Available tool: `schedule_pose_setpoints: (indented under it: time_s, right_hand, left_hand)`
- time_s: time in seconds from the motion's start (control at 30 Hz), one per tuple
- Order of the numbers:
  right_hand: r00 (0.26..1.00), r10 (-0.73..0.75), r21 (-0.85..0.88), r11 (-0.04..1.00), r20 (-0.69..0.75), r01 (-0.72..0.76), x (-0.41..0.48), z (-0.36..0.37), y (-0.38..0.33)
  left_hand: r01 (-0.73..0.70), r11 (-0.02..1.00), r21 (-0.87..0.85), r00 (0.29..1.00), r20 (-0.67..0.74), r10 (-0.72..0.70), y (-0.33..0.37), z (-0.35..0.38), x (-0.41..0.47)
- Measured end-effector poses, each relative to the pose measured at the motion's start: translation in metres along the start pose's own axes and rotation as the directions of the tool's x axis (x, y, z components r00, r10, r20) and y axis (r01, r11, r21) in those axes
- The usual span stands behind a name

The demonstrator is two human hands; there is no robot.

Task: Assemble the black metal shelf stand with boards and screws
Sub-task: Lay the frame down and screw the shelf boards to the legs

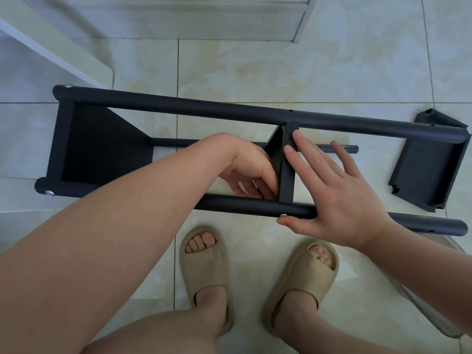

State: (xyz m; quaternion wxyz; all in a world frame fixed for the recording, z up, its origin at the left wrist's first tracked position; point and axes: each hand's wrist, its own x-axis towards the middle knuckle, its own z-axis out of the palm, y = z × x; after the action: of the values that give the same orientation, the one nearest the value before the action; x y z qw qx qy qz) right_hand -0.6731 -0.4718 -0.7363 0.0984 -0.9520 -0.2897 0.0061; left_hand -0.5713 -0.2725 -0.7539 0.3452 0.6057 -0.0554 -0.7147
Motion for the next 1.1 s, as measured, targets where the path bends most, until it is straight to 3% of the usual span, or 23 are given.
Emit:
schedule_pose_setpoints:
  time_s: [0.43, 0.9, 1.1]
  right_hand:
    - [1.000, -0.001, 0.002, 1.000, 0.000, 0.001, 0.0003, -0.0012, -0.0011]
    - [1.000, 0.005, 0.004, 1.000, 0.016, -0.005, 0.0009, -0.0024, -0.0021]
    - [1.000, 0.006, 0.004, 1.000, 0.013, -0.006, 0.0007, -0.0024, -0.0020]
  left_hand:
    - [-0.049, 0.998, -0.031, 0.998, -0.050, 0.047, 0.0014, 0.0011, 0.0015]
    - [-0.068, 0.993, -0.101, 0.998, -0.015, 0.067, -0.0016, 0.0002, -0.0018]
    - [-0.034, 0.999, -0.034, 0.999, -0.034, 0.033, 0.0000, 0.0010, -0.0001]
